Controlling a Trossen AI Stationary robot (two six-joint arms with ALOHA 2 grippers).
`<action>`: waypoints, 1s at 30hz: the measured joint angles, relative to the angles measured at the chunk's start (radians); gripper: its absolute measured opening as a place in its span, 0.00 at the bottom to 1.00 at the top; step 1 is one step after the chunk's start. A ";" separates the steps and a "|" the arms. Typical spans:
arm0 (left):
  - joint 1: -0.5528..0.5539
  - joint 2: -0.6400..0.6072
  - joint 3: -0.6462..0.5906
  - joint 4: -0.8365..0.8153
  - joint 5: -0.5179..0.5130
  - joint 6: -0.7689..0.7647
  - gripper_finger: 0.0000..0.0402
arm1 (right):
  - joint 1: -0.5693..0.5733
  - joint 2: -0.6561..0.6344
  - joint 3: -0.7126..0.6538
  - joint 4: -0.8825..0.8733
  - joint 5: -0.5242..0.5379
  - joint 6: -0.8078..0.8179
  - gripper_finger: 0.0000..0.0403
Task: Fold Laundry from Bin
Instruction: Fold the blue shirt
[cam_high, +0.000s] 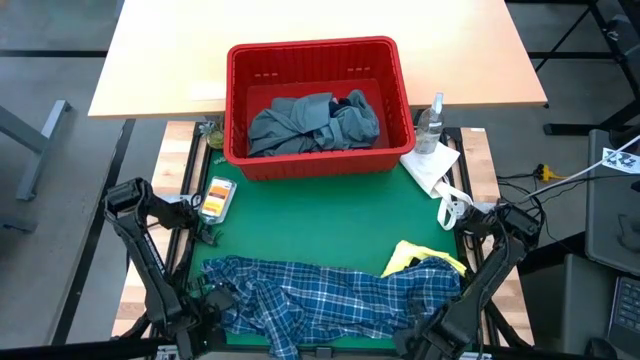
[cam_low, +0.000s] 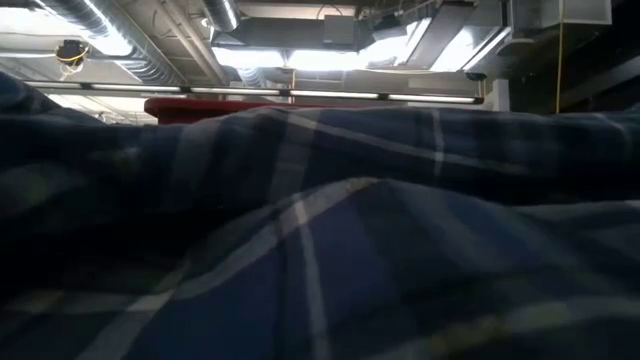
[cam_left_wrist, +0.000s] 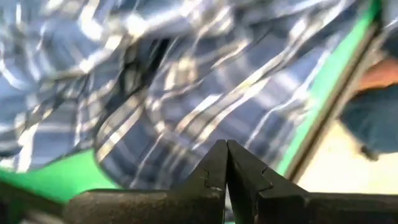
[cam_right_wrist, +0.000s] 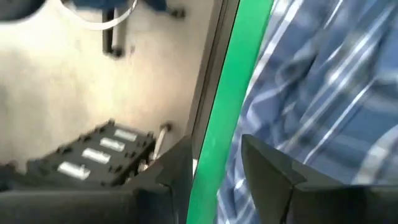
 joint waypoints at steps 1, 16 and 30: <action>0.001 0.000 0.010 0.007 -0.022 0.002 0.00 | 0.000 0.000 0.011 0.000 0.027 -0.004 0.34; 0.061 0.000 0.028 0.060 -0.344 0.305 0.32 | -0.001 0.000 0.036 0.004 0.179 -0.025 0.34; 0.196 0.000 -0.098 0.062 -0.181 0.333 0.40 | 0.000 0.000 0.036 0.005 0.183 -0.024 0.34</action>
